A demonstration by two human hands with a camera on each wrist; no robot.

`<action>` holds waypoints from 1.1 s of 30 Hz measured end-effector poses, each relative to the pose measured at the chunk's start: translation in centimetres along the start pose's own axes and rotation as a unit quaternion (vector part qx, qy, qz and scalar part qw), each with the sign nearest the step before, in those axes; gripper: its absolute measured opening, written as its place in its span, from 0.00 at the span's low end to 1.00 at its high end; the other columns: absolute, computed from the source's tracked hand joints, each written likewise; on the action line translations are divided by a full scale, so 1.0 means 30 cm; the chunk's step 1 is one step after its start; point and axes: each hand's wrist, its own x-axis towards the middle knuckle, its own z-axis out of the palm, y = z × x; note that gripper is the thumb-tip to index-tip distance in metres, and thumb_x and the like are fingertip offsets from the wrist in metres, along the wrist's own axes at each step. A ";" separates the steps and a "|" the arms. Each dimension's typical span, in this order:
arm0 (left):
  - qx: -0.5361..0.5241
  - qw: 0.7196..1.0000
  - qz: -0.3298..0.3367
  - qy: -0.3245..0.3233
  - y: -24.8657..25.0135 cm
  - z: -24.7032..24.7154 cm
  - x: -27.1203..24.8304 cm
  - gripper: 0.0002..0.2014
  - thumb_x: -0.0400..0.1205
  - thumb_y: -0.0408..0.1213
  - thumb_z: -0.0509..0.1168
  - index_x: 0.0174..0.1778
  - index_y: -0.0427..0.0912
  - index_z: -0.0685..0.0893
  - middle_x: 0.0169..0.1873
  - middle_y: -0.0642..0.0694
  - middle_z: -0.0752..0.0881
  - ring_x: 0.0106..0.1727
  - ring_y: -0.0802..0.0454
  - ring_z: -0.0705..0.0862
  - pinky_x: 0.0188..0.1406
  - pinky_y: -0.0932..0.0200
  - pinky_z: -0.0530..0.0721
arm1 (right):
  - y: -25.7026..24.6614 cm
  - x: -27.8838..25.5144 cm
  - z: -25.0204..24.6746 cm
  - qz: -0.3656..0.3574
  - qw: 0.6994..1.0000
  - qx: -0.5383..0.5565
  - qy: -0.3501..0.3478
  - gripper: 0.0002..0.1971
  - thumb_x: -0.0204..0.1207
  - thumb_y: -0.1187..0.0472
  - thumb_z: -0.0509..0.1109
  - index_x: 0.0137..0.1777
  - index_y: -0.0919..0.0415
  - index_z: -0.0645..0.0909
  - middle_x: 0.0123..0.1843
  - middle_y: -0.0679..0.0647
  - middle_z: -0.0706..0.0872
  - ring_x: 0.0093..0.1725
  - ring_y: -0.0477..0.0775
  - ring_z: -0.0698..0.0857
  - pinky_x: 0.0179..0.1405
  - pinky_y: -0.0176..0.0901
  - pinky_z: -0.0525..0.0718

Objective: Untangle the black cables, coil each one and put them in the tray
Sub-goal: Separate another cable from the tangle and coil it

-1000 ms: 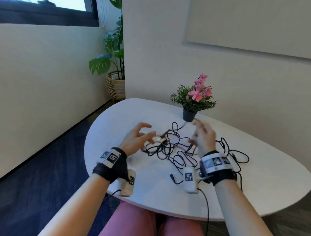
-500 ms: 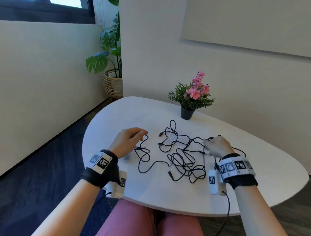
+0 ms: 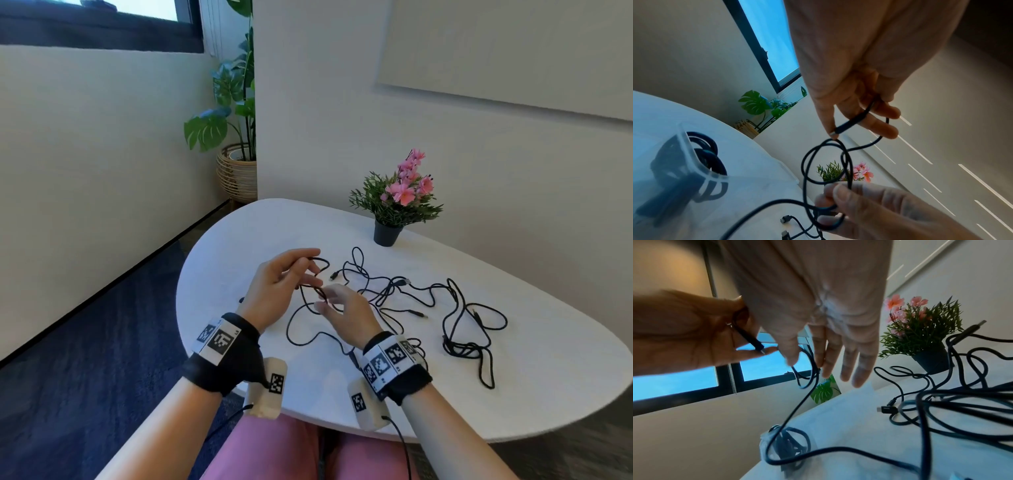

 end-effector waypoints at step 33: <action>0.050 0.993 -0.106 0.034 -0.008 -0.180 0.039 0.19 0.84 0.47 0.61 0.28 0.43 0.76 0.22 0.54 0.78 0.32 0.51 0.77 0.44 0.52 0.74 | 0.162 -0.056 -0.330 0.058 0.967 -0.029 0.248 0.11 0.82 0.58 0.62 0.38 0.52 0.82 0.37 0.49 0.86 0.39 0.56 0.85 0.41 0.46 0.81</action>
